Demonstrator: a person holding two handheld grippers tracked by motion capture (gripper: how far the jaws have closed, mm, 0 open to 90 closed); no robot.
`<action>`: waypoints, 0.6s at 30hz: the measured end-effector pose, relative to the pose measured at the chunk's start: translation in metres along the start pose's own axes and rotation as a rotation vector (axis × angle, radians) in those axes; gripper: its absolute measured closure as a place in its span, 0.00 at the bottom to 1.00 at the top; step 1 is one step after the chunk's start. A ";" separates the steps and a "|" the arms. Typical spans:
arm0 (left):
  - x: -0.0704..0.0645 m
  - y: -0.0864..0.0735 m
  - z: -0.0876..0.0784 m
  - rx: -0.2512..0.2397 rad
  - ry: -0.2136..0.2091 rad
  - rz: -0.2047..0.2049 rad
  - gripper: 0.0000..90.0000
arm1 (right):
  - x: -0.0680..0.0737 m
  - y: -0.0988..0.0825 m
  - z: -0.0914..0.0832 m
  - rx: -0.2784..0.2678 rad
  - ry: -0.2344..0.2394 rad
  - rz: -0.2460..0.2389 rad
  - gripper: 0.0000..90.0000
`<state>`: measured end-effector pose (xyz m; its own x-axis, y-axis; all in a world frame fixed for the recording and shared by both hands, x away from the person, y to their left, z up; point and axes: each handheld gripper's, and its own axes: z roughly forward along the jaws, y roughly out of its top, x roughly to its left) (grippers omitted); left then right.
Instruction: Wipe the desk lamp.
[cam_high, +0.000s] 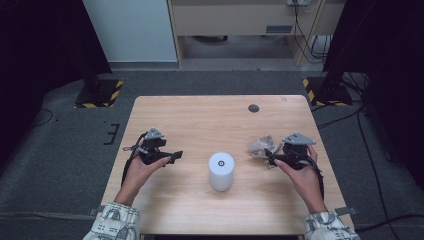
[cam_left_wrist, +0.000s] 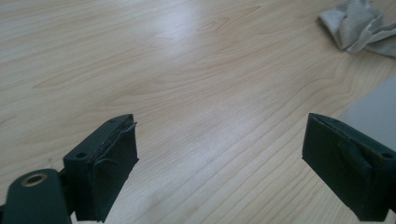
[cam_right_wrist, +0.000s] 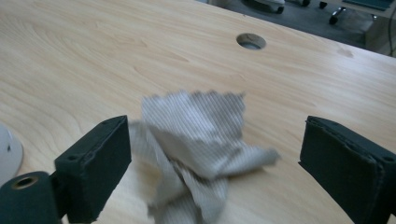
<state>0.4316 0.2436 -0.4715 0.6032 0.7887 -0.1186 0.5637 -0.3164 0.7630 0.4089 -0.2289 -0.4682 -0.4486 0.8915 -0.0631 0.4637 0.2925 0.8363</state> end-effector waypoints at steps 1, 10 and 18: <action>0.002 -0.002 -0.001 0.000 0.009 -0.006 0.10 | -0.002 -0.005 -0.003 0.013 0.001 0.000 0.07; 0.016 -0.020 0.012 0.096 0.117 0.016 0.06 | -0.029 -0.046 0.003 0.177 -0.014 0.054 0.07; 0.024 -0.032 0.029 0.160 0.114 0.005 0.04 | -0.042 -0.060 0.019 0.266 -0.026 0.123 0.10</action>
<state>0.4445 0.2570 -0.5174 0.5438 0.8385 -0.0354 0.6485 -0.3930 0.6519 0.4148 -0.2775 -0.5263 -0.3582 0.9336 0.0129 0.6989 0.2589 0.6668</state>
